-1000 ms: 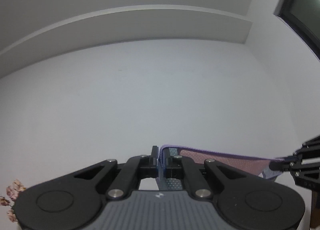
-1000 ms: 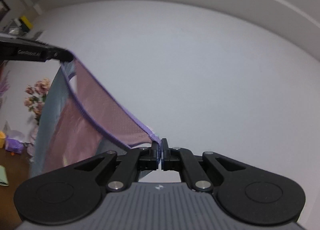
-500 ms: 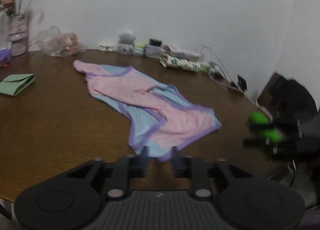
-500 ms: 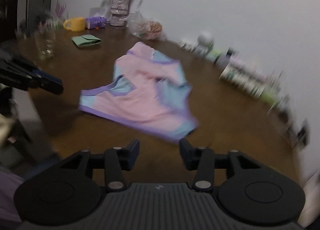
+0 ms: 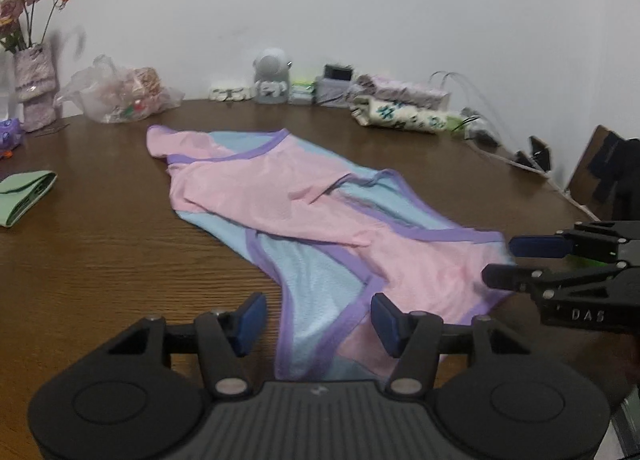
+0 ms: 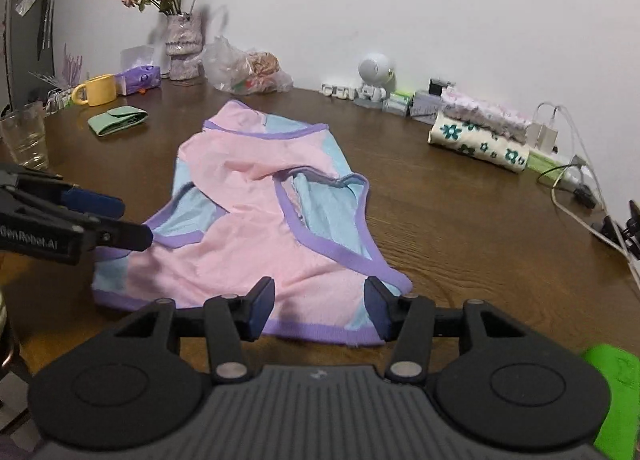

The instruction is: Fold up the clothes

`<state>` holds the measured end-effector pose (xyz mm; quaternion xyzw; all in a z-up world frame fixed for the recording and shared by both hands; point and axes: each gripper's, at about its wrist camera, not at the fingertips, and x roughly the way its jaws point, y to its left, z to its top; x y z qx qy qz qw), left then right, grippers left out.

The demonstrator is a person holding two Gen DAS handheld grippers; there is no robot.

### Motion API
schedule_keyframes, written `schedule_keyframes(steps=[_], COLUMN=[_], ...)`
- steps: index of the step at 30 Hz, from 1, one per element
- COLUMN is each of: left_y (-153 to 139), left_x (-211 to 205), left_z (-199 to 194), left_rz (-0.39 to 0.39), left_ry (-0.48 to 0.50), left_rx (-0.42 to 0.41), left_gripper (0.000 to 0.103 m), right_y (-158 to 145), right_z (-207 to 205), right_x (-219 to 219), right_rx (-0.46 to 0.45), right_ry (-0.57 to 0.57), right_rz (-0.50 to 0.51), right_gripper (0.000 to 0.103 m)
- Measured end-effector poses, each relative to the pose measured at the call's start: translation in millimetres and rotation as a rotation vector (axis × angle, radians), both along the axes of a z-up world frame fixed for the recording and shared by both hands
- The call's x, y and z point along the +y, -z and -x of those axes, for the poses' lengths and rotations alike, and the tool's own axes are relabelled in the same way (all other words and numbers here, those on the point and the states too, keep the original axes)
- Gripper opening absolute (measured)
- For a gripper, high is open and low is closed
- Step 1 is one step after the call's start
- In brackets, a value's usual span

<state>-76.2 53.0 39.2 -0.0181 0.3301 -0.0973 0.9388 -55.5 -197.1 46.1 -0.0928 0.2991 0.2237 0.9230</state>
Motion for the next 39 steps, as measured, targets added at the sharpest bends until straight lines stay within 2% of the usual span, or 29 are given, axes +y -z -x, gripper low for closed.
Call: schedule_keyframes(steps=[3, 4, 5, 7, 8, 9, 12, 14, 18, 21, 22, 23, 24, 25, 26, 28, 34, 35, 36, 37, 39], left_y=[4, 5, 7, 10, 12, 13, 13, 14, 10, 2, -3, -7, -11, -15, -15, -14, -5, -3, 0, 3, 7], left_x=[1, 2, 0, -4, -5, -6, -7, -11, -36, -51, -47, -38, -30, -21, -13, -2, -8, -11, -13, -16, -22], left_z=[-6, -6, -5, -3, -1, 0, 8, 17, 48, 57, 54, 46, 38, 29, 17, -8, -28, -29, -29, -26, -22], left_rz=[0.015, 0.011, -0.01, -0.05, -0.059, -0.067, -0.069, -0.086, -0.087, -0.027, -0.01, -0.003, 0.005, 0.009, 0.0, -0.012, -0.03, -0.04, -0.052, -0.063, -0.086], left_ry=[-0.017, -0.025, -0.032, -0.045, -0.044, -0.044, -0.046, -0.036, 0.047, 0.181, 0.175, 0.121, 0.067, 0.014, -0.031, -0.095, -0.064, -0.055, -0.048, -0.038, -0.019], left_rx=[0.02, 0.015, 0.004, -0.017, -0.014, -0.013, -0.018, -0.025, -0.029, -0.001, -0.007, -0.013, -0.019, -0.022, -0.014, 0.015, 0.012, 0.013, 0.017, 0.019, 0.023], left_gripper=[0.047, 0.047, 0.043, 0.025, 0.01, 0.009, 0.006, 0.005, 0.006, 0.012, 0.013, 0.017, 0.023, 0.026, 0.027, 0.026, 0.026, 0.024, 0.01, 0.004, 0.004], right_y=[3, 4, 5, 7, 9, 11, 13, 12, 11, 9, 6, 2, -4, -7, -9, -11, -1, 1, 4, 6, 8], right_z=[-16, -19, -22, -25, -26, -25, -24, -26, -33, -36, -33, -27, -19, -11, -4, 10, 31, 33, 35, 35, 33], right_x=[-3, -4, -4, -3, -2, -2, -3, -9, -27, -37, -39, -40, -39, -36, -33, -24, 3, 6, 9, 10, 8], right_rx=[0.024, 0.027, 0.031, 0.043, 0.053, 0.059, 0.066, 0.075, 0.056, 0.037, 0.022, 0.009, 0.001, 0.001, 0.002, 0.009, 0.067, 0.076, 0.085, 0.09, 0.096], right_ry=[0.045, 0.054, 0.05, 0.03, 0.015, 0.008, 0.004, 0.021, 0.135, 0.219, 0.225, 0.199, 0.15, 0.106, 0.065, -0.01, -0.12, -0.129, -0.139, -0.138, -0.128], right_rz=[-0.014, -0.017, -0.02, -0.024, -0.023, -0.016, -0.002, -0.002, 0.057, 0.084, 0.07, 0.035, -0.009, -0.034, -0.052, -0.07, -0.041, -0.033, -0.026, -0.019, -0.011], right_gripper=[0.047, 0.047, 0.046, 0.04, 0.034, 0.028, 0.017, 0.013, 0.013, 0.016, 0.016, 0.019, 0.028, 0.032, 0.036, 0.037, 0.037, 0.035, 0.034, 0.034, 0.034])
